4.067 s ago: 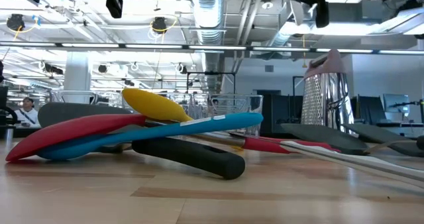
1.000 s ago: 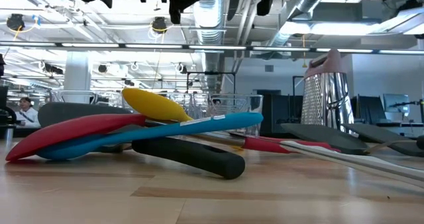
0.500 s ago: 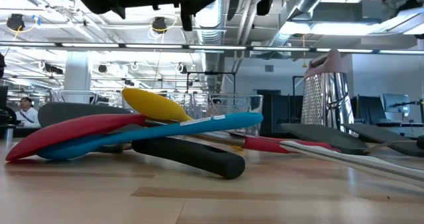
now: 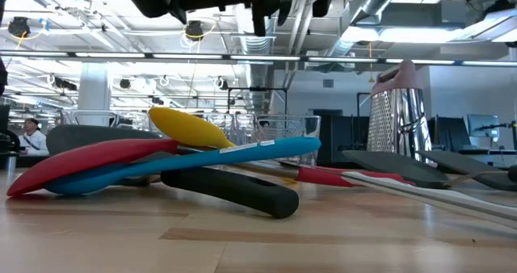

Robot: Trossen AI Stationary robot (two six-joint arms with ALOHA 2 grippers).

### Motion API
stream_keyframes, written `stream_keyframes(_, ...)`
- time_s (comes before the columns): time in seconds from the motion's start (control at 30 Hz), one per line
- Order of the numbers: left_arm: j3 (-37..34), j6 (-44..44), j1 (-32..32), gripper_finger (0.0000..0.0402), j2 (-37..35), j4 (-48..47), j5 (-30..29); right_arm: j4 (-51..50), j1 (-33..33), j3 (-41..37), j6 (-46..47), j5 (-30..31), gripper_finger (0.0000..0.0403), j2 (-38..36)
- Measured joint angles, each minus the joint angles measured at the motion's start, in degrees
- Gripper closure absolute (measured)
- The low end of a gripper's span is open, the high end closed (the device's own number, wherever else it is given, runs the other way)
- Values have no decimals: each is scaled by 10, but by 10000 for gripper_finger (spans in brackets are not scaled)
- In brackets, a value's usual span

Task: Pick & Place Kitchen Items
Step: Put the green knife into the left transparent bin

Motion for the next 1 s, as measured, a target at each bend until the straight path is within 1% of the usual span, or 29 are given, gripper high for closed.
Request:
stream_keyframes(0.23, 3, 3, 0, 266, -10, -1, -2, 0, 2, 0, 0, 0, 382, 0)
stream_keyframes(0.6, 3, -1, 1, 331, -11, -7, -4, 0, 2, 0, 0, -1, 382, 0)
stream_keyframes(1.0, 3, -10, 1, 394, -11, -10, -4, 1, 2, 0, 1, -2, 382, 0)
